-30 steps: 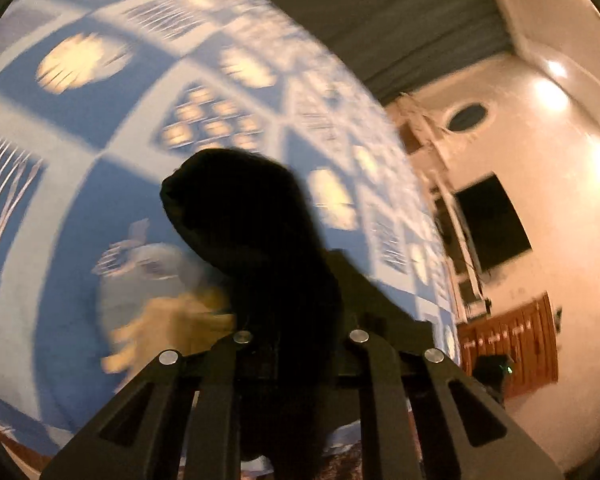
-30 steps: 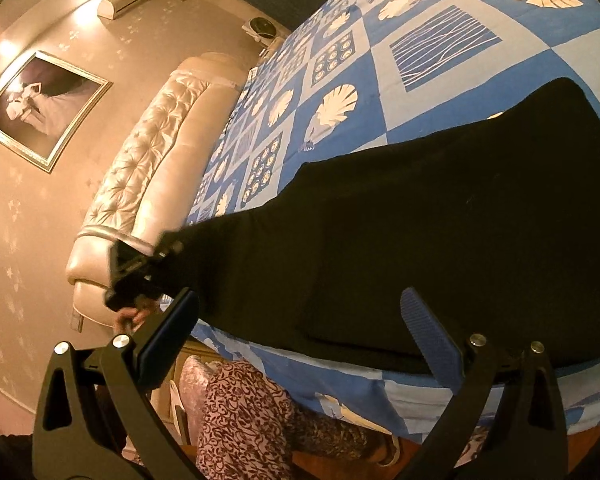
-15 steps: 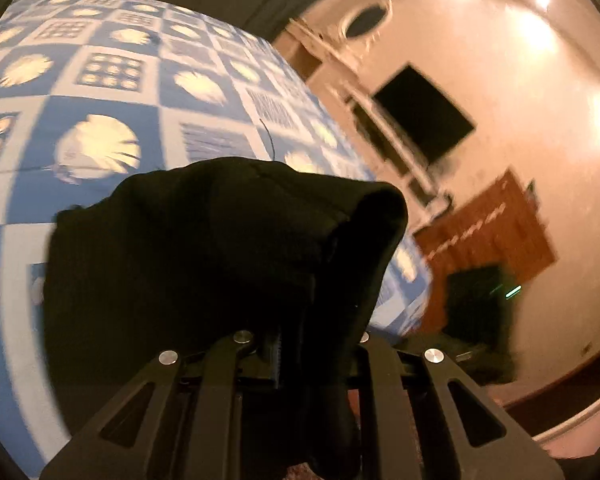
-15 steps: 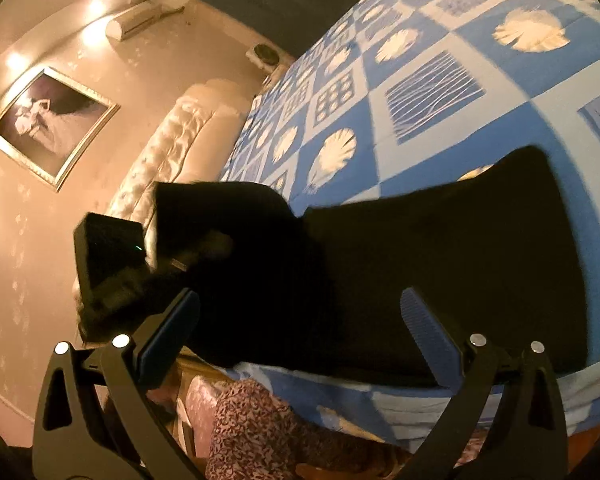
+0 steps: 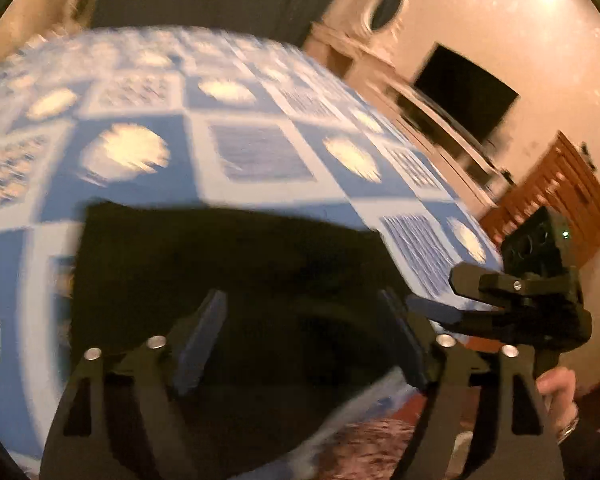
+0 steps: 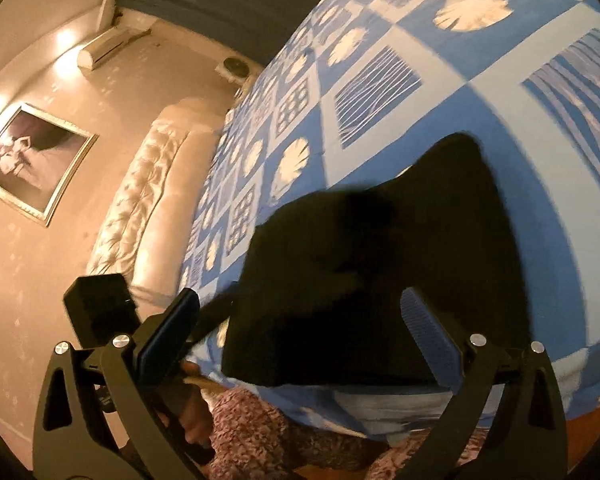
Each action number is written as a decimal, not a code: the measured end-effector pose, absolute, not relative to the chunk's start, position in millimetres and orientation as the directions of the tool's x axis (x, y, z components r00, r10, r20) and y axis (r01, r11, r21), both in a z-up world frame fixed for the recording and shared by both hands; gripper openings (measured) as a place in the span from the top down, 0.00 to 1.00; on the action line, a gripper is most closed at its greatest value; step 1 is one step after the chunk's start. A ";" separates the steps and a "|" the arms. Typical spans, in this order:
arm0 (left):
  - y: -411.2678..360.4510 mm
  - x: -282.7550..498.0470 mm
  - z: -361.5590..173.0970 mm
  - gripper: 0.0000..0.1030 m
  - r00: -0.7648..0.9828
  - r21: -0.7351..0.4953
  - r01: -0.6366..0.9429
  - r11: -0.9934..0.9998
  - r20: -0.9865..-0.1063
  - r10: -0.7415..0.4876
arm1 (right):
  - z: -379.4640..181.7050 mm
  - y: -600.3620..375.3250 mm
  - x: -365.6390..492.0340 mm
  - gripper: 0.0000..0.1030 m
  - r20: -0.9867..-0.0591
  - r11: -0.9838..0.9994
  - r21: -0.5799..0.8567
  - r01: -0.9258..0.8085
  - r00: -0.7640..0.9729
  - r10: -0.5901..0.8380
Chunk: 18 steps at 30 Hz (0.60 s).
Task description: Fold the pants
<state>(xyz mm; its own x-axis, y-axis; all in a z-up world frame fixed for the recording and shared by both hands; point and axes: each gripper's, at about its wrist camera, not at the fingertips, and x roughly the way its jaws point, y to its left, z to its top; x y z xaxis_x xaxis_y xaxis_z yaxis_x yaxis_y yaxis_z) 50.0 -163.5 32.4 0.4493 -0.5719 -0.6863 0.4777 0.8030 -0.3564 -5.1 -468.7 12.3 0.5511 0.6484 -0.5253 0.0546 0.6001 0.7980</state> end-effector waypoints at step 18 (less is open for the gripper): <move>-26.7 64.7 -19.5 0.19 0.512 -0.411 0.151 0.899 -0.745 -0.427 | -35.4 -435.4 43.1 0.02 -0.681 0.699 0.709 0.098 0.354 0.641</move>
